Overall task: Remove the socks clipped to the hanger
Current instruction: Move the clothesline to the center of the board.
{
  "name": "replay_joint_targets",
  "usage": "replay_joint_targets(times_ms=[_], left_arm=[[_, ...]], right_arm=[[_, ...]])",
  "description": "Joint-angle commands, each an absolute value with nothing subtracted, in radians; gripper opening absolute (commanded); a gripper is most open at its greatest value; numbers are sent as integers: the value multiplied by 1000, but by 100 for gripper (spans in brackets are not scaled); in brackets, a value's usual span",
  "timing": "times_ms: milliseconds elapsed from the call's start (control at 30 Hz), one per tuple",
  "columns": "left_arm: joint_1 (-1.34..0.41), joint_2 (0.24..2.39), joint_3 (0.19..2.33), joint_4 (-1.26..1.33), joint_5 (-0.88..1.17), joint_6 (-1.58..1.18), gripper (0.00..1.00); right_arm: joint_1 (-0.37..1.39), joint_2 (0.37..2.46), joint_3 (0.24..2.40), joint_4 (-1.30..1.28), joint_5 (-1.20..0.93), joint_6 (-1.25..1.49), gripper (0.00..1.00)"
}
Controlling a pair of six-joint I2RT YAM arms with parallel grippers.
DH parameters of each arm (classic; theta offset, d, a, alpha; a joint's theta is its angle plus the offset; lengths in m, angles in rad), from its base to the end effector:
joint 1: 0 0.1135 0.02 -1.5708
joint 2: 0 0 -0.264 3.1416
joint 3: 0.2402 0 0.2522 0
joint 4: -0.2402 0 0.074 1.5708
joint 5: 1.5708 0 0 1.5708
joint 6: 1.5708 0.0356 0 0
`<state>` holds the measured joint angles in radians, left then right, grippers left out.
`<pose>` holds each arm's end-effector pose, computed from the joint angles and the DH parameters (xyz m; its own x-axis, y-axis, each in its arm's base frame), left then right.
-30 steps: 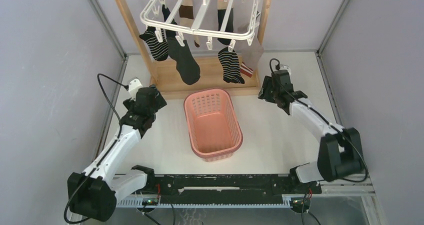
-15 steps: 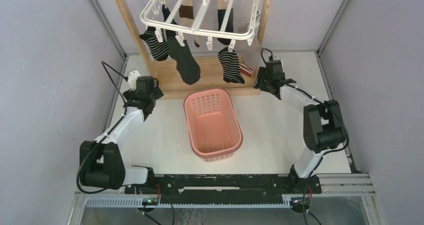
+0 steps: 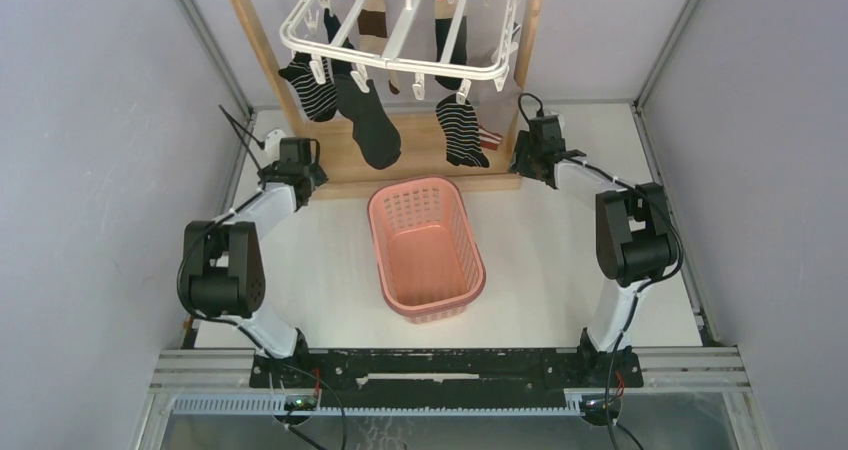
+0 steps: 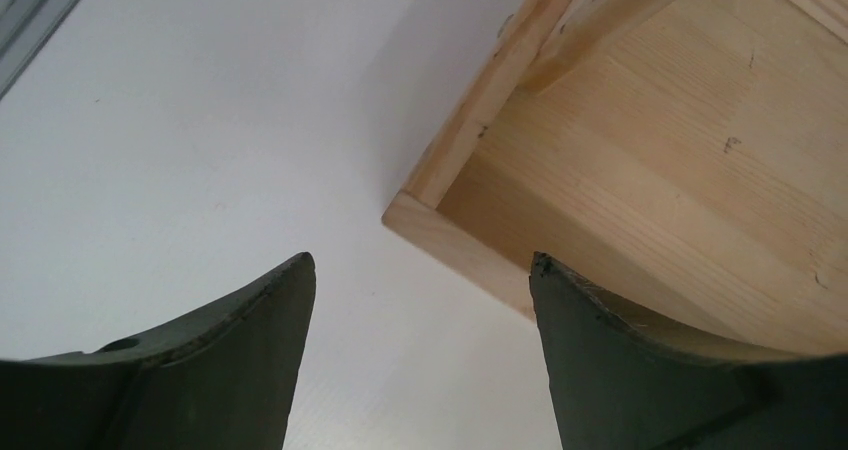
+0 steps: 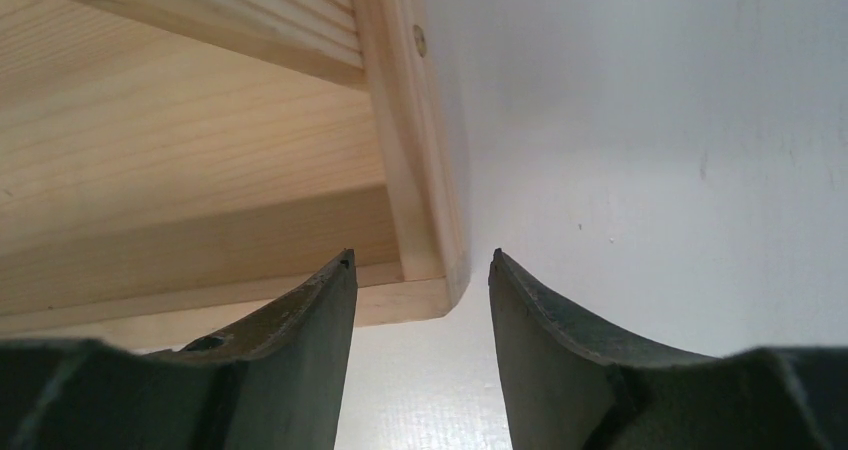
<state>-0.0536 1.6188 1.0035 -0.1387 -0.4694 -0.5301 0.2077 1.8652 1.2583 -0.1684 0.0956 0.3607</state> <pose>0.3448 -0.0024 0.2124 -0.4474 -0.4276 -0.7855 -0.5885 0.8021 -0.1014 0.4021 0.0813 0.1991 -0.6897 0.2137 -0.6918 0.1121 0.9755 0.1896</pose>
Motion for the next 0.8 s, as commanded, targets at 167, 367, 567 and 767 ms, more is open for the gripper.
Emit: replay_joint_targets(times_ms=[167,367,567,767], left_arm=[[-21,1721,1187,-230,-367,-517,83],[-3,1777,1239,-274,-311,-520,84],[-3,1810,1274,-319,-285,-527,84],[36,1832,1280,-342,-245,-548,68]], right_arm=[[179,1924,1349,-232,89,341,59],[179,1961,1397,-292,81,340,59],[180,1971,1399,-325,69,342,56],[170,1974,1397,-386,47,350,48]])
